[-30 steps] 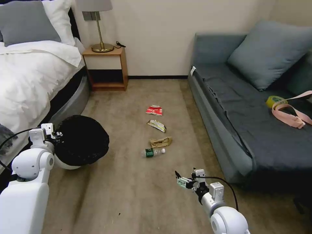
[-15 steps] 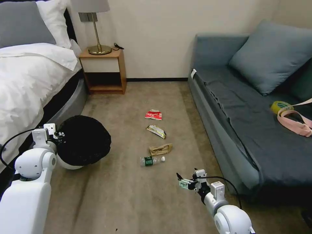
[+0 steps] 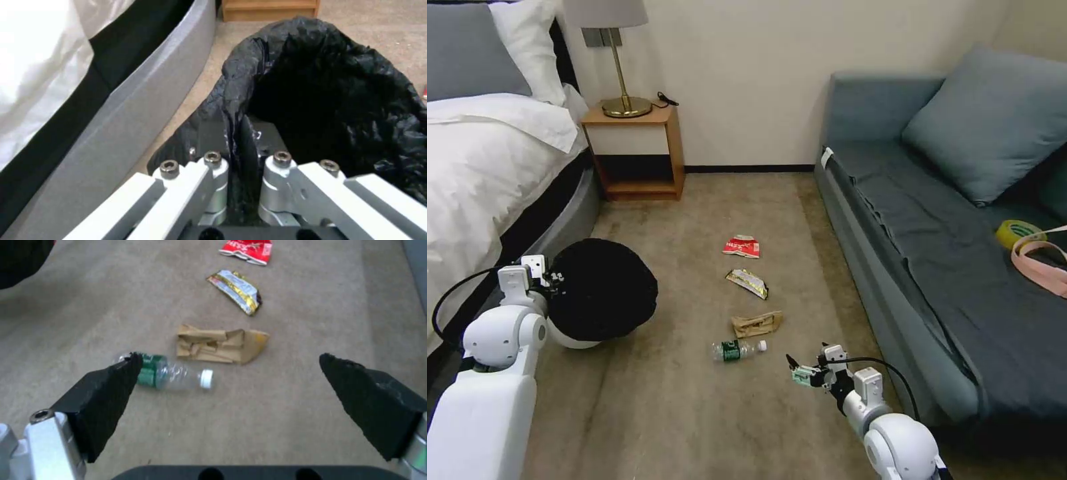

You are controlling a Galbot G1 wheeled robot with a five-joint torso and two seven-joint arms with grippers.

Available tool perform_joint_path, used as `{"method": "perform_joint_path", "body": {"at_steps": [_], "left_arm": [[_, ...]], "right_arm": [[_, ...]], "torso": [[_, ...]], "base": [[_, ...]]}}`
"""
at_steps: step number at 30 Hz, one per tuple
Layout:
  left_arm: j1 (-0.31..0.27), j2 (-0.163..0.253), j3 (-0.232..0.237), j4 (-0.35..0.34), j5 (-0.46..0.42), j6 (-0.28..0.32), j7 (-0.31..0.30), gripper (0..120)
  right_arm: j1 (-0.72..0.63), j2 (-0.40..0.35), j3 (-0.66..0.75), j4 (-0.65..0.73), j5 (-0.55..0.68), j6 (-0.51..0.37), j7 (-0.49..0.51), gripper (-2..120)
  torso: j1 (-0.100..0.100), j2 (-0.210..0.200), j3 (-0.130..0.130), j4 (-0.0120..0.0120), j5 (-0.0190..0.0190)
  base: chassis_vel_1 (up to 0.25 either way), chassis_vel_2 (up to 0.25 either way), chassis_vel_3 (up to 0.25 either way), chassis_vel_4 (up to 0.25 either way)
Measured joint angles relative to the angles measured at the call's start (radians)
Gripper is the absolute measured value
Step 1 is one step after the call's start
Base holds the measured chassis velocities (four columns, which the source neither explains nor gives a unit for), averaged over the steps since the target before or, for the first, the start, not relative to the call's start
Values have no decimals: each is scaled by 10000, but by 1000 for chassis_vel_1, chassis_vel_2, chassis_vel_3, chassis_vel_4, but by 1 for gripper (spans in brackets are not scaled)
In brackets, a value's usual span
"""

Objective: Pick up the trash bin, then pick up the garbage on the floor and place it into the trash bin.

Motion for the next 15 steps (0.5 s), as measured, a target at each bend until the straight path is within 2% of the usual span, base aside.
{"method": "perform_joint_path", "body": {"at_steps": [15], "left_arm": [[-191, -56, 51, 343, 149, -81, 102, 4]], "right_arm": [[589, -82, -395, -483, 33, -101, -125, 100]], "torso": [[0, 0, 0, 0, -1]], "base": [[-102, 103, 109, -107]]}}
